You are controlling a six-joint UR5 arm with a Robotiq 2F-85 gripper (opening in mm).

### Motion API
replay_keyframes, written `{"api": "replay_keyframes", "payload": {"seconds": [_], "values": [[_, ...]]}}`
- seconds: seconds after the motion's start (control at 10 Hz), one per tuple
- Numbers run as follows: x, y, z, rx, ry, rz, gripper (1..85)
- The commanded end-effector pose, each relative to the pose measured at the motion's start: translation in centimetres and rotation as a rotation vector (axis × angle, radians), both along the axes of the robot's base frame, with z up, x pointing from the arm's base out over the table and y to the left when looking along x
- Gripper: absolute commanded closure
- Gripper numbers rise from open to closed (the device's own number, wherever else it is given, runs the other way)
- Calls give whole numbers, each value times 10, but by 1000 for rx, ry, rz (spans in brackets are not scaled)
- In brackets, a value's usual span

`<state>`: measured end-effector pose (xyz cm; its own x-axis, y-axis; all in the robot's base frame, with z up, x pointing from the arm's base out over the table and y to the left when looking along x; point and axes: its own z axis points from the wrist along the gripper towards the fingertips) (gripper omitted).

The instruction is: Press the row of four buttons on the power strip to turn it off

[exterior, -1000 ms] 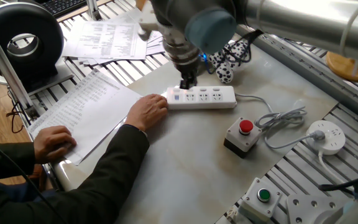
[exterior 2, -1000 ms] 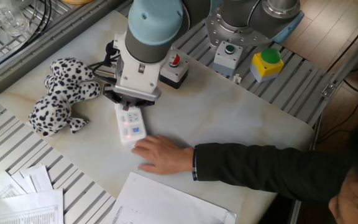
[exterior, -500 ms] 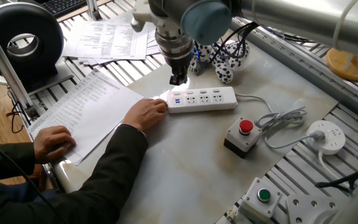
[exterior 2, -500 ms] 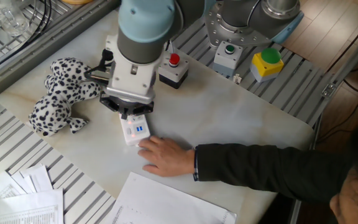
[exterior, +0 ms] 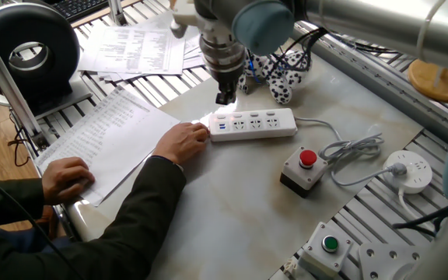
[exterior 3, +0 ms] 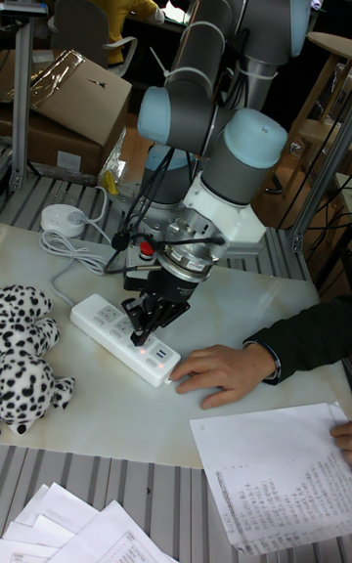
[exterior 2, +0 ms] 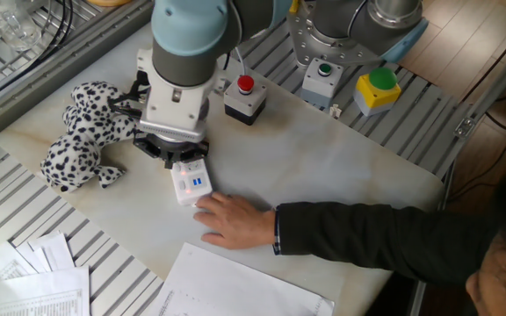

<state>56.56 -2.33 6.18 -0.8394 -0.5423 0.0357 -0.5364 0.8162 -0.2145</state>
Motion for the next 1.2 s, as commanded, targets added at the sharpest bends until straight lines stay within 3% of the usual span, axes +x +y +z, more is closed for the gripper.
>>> {"api": "replay_keyframes", "payload": {"seconds": [0.0, 0.4, 1.1], "values": [[-10, 0, -14, 49, -9, -18, 847], [-14, 8, -26, 35, -29, -28, 847], [-15, 1, -35, 34, -44, -24, 847]]}}
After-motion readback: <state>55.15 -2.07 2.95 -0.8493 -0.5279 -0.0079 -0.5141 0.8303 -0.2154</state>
